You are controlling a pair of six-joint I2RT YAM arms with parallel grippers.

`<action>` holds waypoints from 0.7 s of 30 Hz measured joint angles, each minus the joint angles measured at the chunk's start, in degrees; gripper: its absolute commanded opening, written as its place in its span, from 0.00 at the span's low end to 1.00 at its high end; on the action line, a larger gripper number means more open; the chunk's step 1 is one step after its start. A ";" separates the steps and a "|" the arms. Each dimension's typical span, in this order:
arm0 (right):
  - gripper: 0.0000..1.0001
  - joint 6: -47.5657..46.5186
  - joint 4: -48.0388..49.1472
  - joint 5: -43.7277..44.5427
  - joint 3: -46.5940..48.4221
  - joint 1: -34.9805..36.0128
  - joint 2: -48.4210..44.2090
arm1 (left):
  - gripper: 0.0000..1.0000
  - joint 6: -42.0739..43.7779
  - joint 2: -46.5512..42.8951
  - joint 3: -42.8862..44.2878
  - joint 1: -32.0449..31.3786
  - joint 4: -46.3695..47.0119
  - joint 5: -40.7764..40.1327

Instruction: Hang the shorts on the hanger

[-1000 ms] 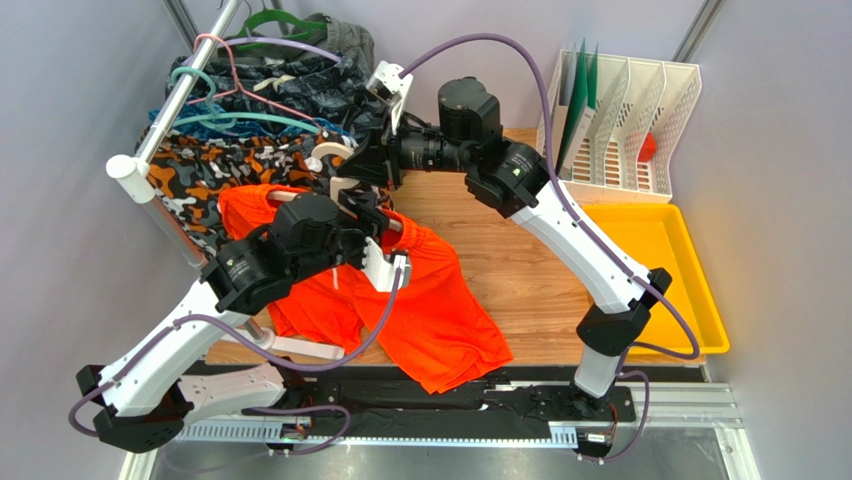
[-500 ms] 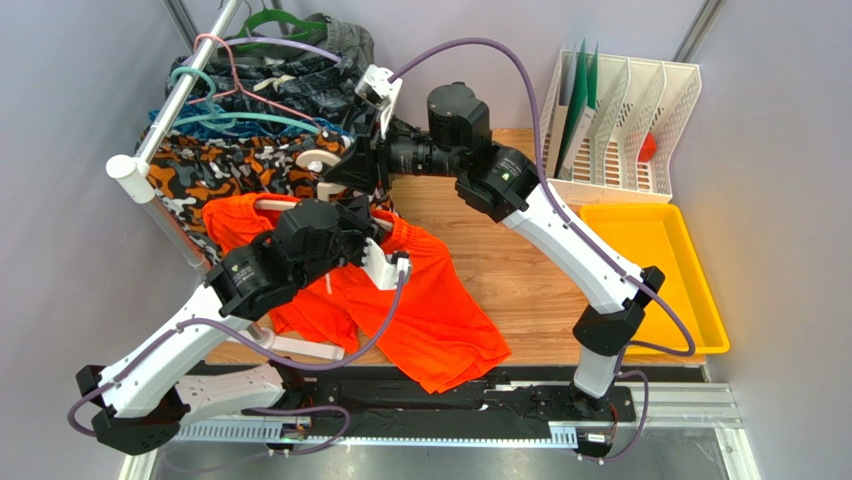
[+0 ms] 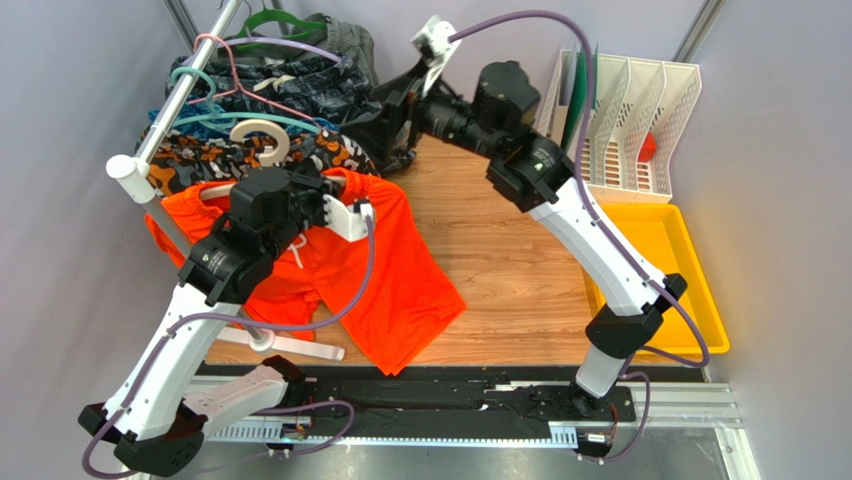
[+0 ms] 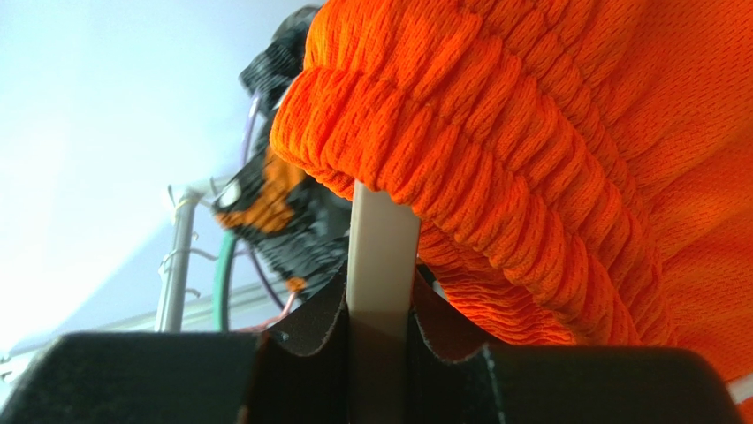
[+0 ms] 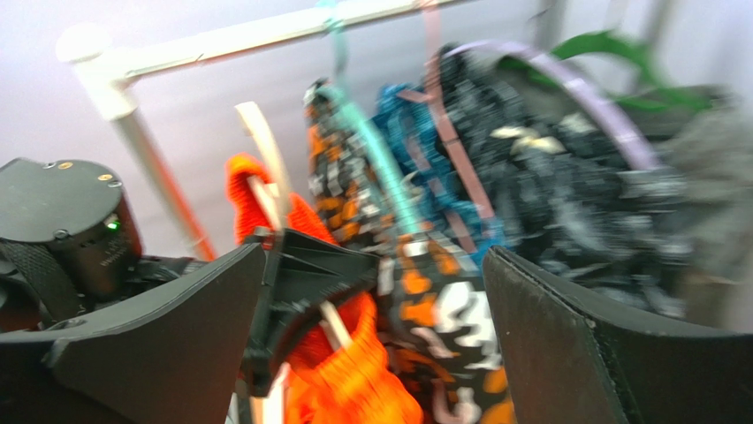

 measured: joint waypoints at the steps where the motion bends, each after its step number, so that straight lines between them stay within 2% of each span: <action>1: 1.00 0.11 0.24 0.72 0.00 -1.07 -0.61 | 0.00 0.07 0.52 0.72 1.20 0.76 0.48; 7: 1.00 -0.20 1.57 4.20 -2.75 -6.32 -6.03 | 0.00 0.04 4.00 4.20 6.01 5.05 2.08; 13: 1.00 -2.40 2.25 5.66 -6.23 -6.84 -10.27 | 0.00 -0.92 6.54 8.90 9.25 7.13 3.06; 21: 1.00 -5.03 1.88 6.64 -7.96 -8.57 -11.67 | 0.00 -2.91 5.70 10.25 12.61 7.72 4.17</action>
